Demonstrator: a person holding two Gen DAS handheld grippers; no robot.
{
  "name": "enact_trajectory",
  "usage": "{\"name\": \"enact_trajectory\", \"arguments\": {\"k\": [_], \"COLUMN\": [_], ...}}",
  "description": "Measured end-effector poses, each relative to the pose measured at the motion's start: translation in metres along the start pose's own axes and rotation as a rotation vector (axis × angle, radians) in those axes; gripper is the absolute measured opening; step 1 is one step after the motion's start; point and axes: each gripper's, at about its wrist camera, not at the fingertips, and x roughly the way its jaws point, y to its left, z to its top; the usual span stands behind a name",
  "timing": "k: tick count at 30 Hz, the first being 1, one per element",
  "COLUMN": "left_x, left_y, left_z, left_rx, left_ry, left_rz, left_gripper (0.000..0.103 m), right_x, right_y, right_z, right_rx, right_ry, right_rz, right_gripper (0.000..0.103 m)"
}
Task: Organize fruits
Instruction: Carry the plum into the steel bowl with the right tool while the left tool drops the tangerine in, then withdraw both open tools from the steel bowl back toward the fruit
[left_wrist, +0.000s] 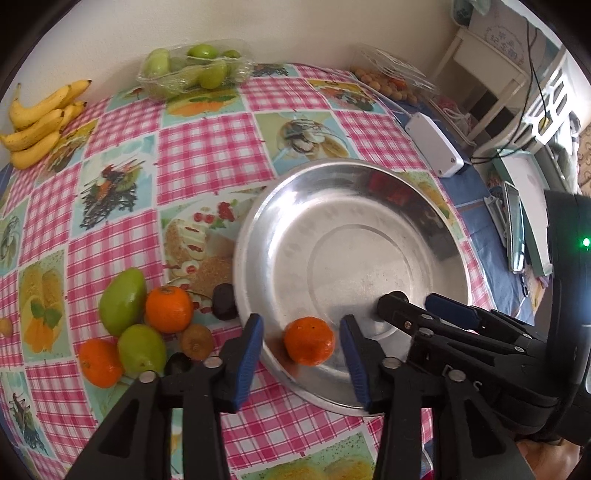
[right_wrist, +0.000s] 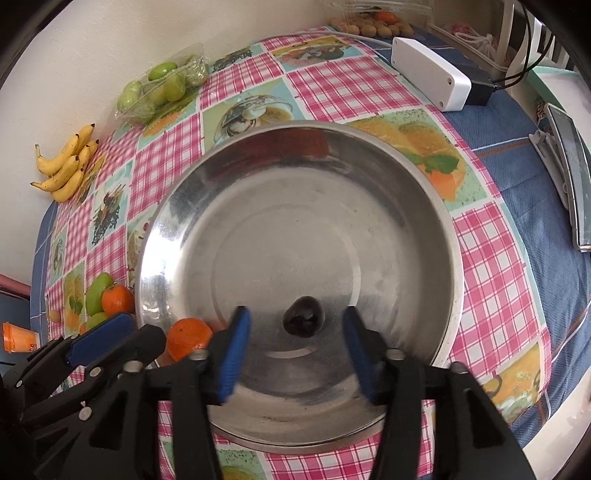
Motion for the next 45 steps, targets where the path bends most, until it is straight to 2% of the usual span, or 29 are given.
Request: {"name": "enact_trajectory", "arguments": {"k": [1,3,5,9,11,12,23,25,29,33,36,40,45], "left_x": [-0.002,-0.008,-0.013,-0.021,-0.023,-0.025,-0.04,-0.043,-0.053,-0.064,-0.067,-0.065,-0.062], "left_y": [0.004,0.013,0.025,0.05,0.064,0.07,0.132,0.144,0.167,0.186,0.202,0.222,0.238], "left_z": [0.0,0.0,-0.001,-0.006,-0.008,-0.008,-0.022,-0.024,-0.031,-0.038,-0.041,-0.048,-0.052], "left_rx": [-0.011,-0.037,-0.064,-0.1,-0.128,-0.143,-0.269,-0.288,-0.35,-0.376,-0.389,-0.434,-0.455], "left_ry": [-0.007,-0.018,-0.021,-0.049,-0.059,-0.068,-0.139,-0.152,-0.189,-0.232,-0.234,-0.202,-0.192], "left_rz": [0.008,0.026,0.057,0.172,0.229,0.246,0.342,0.349,0.334,0.385,0.418,0.404,0.422], "left_gripper": [0.06,0.065,0.075,0.087,0.099,0.102,0.103,0.103,0.103,0.103,0.103,0.103,0.103], "right_x": [-0.001,-0.001,-0.001,-0.003,-0.007,-0.008,-0.012,-0.01,-0.005,-0.005,-0.006,-0.007,-0.003], "right_y": [0.001,0.005,0.007,0.014,0.021,0.024,0.06,0.068,0.088,0.108,0.126,0.146,0.166], "right_z": [0.0,0.0,0.0,-0.001,-0.003,-0.003,-0.014,-0.015,-0.016,-0.018,-0.02,-0.022,-0.021], "right_rx": [-0.007,-0.022,-0.029,-0.063,-0.099,-0.111,-0.26,-0.277,-0.313,-0.352,-0.379,-0.399,-0.401], "right_ry": [-0.004,-0.007,-0.01,-0.025,-0.047,-0.054,-0.097,-0.096,-0.09,-0.098,-0.105,-0.099,-0.066], "right_rz": [0.001,0.006,0.009,0.014,0.026,0.029,0.056,0.062,0.089,0.1,0.108,0.125,0.147], "right_gripper": [0.066,0.071,0.075,0.077,0.083,0.087,0.089,0.093,0.094,0.094,0.094,0.094,0.094]}}
